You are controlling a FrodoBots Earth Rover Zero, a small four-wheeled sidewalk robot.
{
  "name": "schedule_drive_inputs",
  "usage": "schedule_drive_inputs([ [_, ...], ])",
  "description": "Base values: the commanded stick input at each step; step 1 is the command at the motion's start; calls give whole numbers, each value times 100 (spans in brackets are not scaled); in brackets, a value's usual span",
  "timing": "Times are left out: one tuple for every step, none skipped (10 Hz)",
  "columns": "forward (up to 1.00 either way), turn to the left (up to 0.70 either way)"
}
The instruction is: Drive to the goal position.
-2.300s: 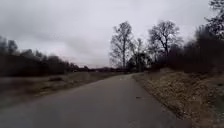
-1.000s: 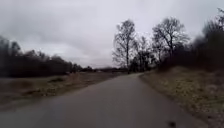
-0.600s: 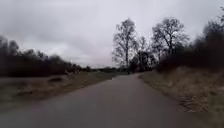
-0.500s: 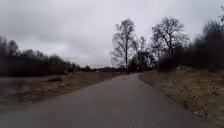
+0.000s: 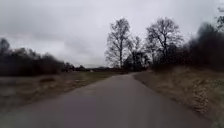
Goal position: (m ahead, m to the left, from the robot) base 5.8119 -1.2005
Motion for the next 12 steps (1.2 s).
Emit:
schedule_drive_inputs([
  [100,0],
  [100,0],
  [100,0],
  [100,0],
  [100,0],
  [100,0],
  [100,0],
  [100,0],
  [100,0],
  [100,0],
  [100,0],
  [100,0],
])
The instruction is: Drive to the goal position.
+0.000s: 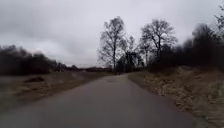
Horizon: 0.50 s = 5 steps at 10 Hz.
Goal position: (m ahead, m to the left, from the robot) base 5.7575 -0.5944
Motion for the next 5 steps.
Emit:
schedule_drive_inputs([
  [100,0],
  [100,0],
  [100,0],
  [100,0],
  [100,0],
])
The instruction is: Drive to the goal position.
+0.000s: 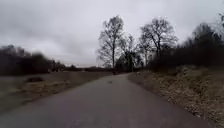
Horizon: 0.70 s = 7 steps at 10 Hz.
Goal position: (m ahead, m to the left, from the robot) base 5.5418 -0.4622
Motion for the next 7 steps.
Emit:
schedule_drive_inputs([
  [100,0],
  [100,0],
  [100,0],
  [100,0],
  [100,0],
  [100,0],
  [100,0],
])
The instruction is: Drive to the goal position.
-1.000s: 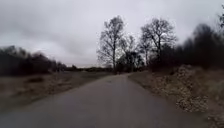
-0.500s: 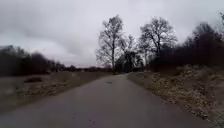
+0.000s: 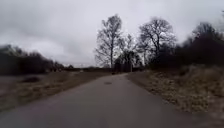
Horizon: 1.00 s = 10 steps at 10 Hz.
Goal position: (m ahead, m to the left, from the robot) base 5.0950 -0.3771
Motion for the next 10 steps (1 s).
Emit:
schedule_drive_inputs([
  [100,0],
  [100,0],
  [100,0],
  [100,0],
  [100,0],
  [100,0],
  [100,0],
  [100,0],
  [100,0],
  [100,0],
])
